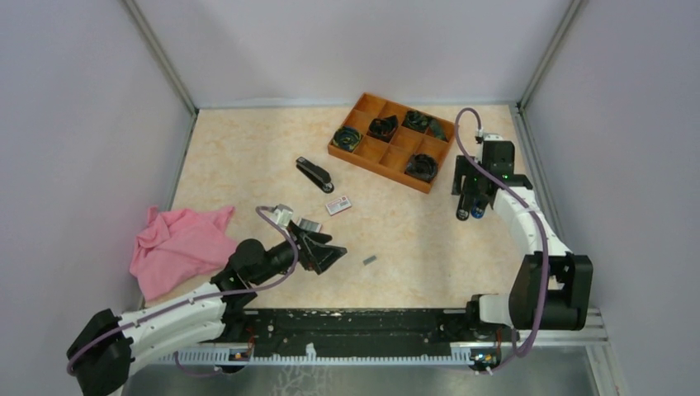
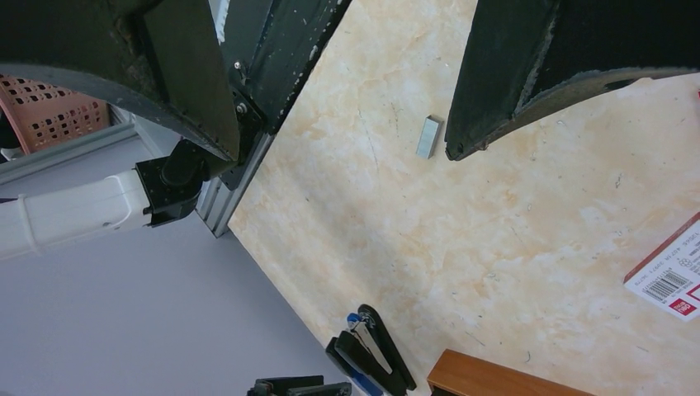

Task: Unload the staples from the stapler
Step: Pick up the stapler from the center of the board, then unload the staple at the center of the board.

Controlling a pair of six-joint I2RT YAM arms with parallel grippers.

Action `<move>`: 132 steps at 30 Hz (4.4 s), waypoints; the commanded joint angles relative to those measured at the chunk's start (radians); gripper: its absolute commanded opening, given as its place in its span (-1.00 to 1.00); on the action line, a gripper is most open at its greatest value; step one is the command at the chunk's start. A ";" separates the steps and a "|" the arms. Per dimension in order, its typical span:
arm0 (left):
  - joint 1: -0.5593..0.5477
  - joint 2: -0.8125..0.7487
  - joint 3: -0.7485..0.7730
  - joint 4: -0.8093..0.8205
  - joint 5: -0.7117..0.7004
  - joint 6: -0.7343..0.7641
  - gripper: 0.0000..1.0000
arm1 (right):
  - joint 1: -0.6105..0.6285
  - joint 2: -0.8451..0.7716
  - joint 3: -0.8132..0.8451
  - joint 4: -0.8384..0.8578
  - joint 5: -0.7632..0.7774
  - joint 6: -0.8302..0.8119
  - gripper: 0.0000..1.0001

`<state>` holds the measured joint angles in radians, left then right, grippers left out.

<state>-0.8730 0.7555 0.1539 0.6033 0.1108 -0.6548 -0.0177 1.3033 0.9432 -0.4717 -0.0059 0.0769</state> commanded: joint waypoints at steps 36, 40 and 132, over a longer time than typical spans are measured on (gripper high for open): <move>0.005 -0.149 -0.054 -0.018 -0.036 0.012 0.99 | -0.001 0.221 0.040 0.056 0.102 0.043 -0.60; 0.005 -0.153 -0.052 -0.023 -0.033 0.012 0.99 | -0.001 0.173 0.029 0.055 0.089 0.036 -0.92; 0.139 0.998 0.413 1.187 0.408 -0.065 -1.00 | 0.074 -0.094 -0.098 0.456 -1.248 0.053 -1.00</move>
<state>-0.8112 1.7977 0.6319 1.5150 0.3229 -0.8825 0.0505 1.2072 0.7261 0.3923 -1.2369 0.5598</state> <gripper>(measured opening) 0.462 0.332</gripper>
